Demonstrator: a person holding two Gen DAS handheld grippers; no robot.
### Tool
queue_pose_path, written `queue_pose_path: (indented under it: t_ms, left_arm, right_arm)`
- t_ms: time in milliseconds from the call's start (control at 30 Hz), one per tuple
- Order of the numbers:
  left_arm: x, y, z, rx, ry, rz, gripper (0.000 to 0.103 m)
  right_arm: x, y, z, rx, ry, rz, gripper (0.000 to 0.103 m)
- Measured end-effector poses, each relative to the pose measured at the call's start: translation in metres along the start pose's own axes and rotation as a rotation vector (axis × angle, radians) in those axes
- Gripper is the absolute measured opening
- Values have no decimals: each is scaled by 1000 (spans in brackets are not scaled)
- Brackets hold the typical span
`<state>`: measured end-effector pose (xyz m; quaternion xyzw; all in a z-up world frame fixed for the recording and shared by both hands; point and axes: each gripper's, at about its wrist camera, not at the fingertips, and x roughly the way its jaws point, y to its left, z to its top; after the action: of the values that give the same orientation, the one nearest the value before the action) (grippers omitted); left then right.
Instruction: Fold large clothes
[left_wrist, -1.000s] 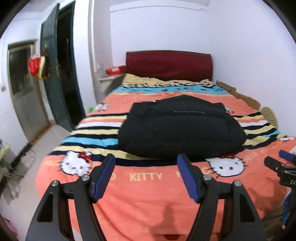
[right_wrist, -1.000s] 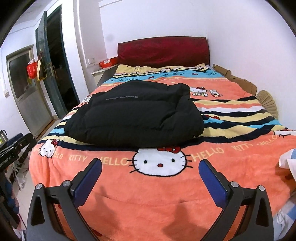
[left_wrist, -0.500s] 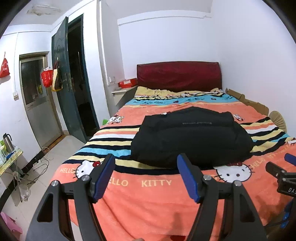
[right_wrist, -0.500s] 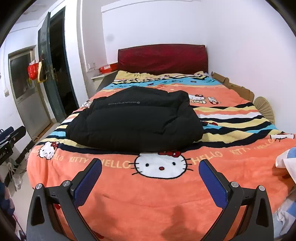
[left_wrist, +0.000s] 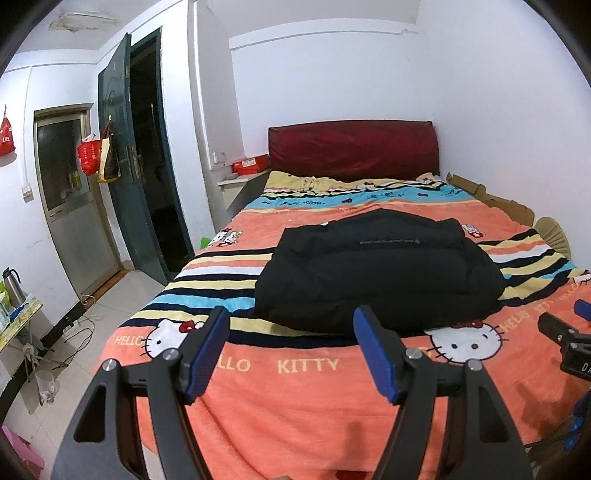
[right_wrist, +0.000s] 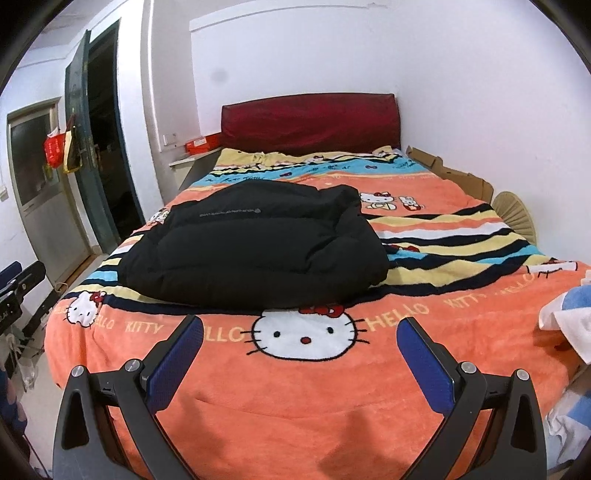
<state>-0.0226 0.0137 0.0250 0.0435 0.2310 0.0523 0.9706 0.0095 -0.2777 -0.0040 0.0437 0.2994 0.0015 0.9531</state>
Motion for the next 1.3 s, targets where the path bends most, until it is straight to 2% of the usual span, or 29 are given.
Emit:
queue_pose_path:
  t_ms: [933, 1300]
  left_arm:
    - [62, -10, -29, 22, 132, -59, 68]
    - [71, -12, -34, 29, 142, -68, 68]
  right_arm:
    - [51, -7, -24, 2, 129, -37, 103]
    - [56, -16, -28, 11, 142, -60, 103]
